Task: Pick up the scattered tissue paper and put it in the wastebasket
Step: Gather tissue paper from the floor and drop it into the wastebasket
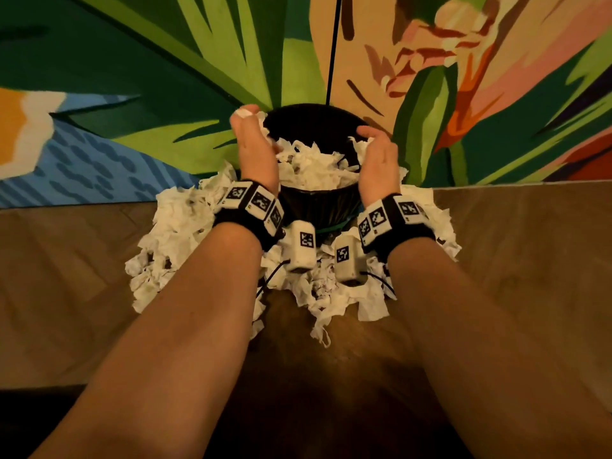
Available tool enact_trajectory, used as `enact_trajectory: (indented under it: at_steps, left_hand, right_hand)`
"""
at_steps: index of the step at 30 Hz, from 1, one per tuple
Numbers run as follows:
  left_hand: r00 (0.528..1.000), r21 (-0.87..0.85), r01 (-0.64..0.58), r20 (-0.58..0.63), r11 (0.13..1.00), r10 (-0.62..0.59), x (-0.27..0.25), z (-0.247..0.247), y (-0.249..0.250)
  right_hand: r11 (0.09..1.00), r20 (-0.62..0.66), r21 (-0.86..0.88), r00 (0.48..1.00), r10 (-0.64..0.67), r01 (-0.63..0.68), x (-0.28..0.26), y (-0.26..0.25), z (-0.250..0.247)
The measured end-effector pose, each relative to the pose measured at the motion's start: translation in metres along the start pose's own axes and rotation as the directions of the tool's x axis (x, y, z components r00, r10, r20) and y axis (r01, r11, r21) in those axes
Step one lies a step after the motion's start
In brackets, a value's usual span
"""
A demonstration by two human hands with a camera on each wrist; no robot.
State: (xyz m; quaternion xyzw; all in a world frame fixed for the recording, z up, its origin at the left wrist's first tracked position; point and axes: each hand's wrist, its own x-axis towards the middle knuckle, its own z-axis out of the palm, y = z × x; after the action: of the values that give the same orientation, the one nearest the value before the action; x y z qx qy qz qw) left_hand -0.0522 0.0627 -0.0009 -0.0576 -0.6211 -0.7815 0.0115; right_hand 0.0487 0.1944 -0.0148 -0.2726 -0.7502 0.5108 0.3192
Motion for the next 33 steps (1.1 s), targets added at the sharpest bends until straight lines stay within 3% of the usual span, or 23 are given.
enact_trajectory:
  at_steps: [2,4,7,10,13,15,18,20,22,24,26,29,31,33]
  left_hand:
    - [0.998,-0.104,0.056,0.041,0.993,-0.052,0.004,0.004,-0.002]
    - [0.992,-0.064,0.053,0.117,0.997,-0.045,0.004,0.009,-0.003]
    - [0.985,-0.138,0.002,0.17,0.99,0.022,0.004,0.011,-0.004]
    - [0.987,-0.322,-0.009,0.151,0.947,0.06,0.009,0.018,0.005]
    - [0.97,-0.387,-0.044,0.203,0.921,0.132,0.013,0.028,0.018]
    - [0.952,-0.274,-0.146,0.223,0.951,0.211,0.013,0.027,0.02]
    - [0.927,0.124,-0.28,0.292,0.952,0.235,0.003,0.014,0.0]
    - [0.913,0.394,-0.309,0.378,0.866,0.153,-0.006,0.001,-0.023]
    - [0.879,0.633,-0.411,0.467,0.656,0.1,-0.011,-0.01,-0.039]
    - [0.836,0.724,-0.529,0.534,0.444,0.125,-0.009,-0.014,-0.045]
    - [0.824,0.778,-0.563,0.555,0.279,0.116,-0.007,-0.016,-0.042]
    - [0.804,0.804,-0.594,0.594,0.0,-0.025,-0.01,-0.016,-0.038]
    - [0.798,0.798,-0.601,0.596,-0.045,-0.087,-0.013,-0.014,-0.036]
    - [0.825,0.831,-0.556,0.551,-0.001,-0.127,-0.012,-0.011,-0.034]
  right_hand:
    - [0.988,0.047,-0.145,0.997,-0.054,0.06,0.002,0.008,0.003]
    - [0.97,0.058,-0.198,0.99,-0.131,0.14,0.003,0.017,0.005]
    - [0.955,0.039,-0.233,0.983,-0.178,0.183,-0.002,0.027,0.009]
    - [0.934,0.099,-0.284,0.976,-0.195,0.216,-0.003,0.033,0.012]
    - [0.914,0.147,-0.339,0.972,-0.185,0.226,-0.003,0.033,0.013]
    - [0.877,0.18,-0.408,0.964,-0.196,0.255,-0.004,0.032,0.01]
    - [0.738,0.276,-0.575,0.933,-0.232,0.353,-0.008,0.033,0.005]
    - [0.638,0.351,-0.659,0.913,-0.209,0.399,-0.011,0.035,0.005]
    - [0.606,0.364,-0.683,0.909,-0.201,0.408,-0.012,0.038,0.005]
    - [0.601,0.362,-0.689,0.911,-0.198,0.405,-0.013,0.04,0.006]
    - [0.597,0.367,-0.687,0.907,-0.204,0.413,-0.013,0.041,0.007]
    - [0.629,0.362,-0.657,0.906,-0.221,0.416,-0.013,0.041,0.008]
    - [0.63,0.365,-0.664,0.91,-0.198,0.403,-0.013,0.04,0.008]
    - [0.566,0.386,-0.716,0.907,-0.167,0.408,-0.012,0.038,0.008]
